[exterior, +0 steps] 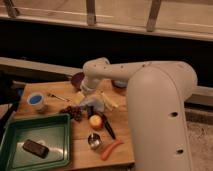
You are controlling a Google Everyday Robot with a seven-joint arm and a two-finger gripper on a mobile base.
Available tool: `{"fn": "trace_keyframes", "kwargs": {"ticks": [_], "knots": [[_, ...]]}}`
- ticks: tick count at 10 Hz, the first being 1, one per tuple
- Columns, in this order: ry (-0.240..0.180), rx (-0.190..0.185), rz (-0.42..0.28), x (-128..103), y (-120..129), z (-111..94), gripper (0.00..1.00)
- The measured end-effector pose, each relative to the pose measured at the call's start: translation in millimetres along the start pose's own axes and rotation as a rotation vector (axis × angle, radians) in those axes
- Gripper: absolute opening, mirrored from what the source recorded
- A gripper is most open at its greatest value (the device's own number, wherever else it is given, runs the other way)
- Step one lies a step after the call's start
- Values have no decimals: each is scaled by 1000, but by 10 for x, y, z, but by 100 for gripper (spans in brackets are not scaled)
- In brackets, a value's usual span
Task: Wipe table surface with towel
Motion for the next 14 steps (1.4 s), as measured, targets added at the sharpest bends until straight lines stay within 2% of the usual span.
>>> {"fn": "trace_keyframes", "kwargs": {"ticks": [5,8,10,12,14], "knots": [[5,-9,12,32,-3,36,80],[28,-31,39,95,-26,232,80],[35,-58,36,63,-41,363,80],[43,-67,31,12,-99,432,80],[60,-63,43,-3,-299,462,80]]}}
